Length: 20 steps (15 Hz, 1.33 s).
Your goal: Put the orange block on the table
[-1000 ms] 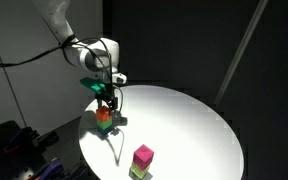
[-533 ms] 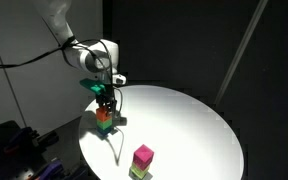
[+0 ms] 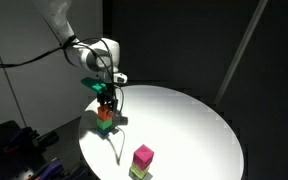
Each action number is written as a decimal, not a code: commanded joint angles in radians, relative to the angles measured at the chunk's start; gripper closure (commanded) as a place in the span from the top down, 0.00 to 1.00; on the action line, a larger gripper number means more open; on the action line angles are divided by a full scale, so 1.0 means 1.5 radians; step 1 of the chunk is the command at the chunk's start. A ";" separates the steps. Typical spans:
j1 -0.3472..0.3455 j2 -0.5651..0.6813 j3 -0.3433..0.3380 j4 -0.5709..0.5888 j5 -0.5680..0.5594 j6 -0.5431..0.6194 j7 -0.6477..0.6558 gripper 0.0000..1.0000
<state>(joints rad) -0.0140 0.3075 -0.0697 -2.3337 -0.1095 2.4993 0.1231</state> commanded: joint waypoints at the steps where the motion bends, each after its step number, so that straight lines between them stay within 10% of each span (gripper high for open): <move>1: 0.002 -0.024 -0.006 0.005 0.003 -0.030 0.008 0.23; 20: -0.041 -0.008 -0.043 0.063 0.003 -0.079 0.001 0.23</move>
<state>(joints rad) -0.0662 0.2759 -0.1274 -2.2756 -0.1065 2.4003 0.1243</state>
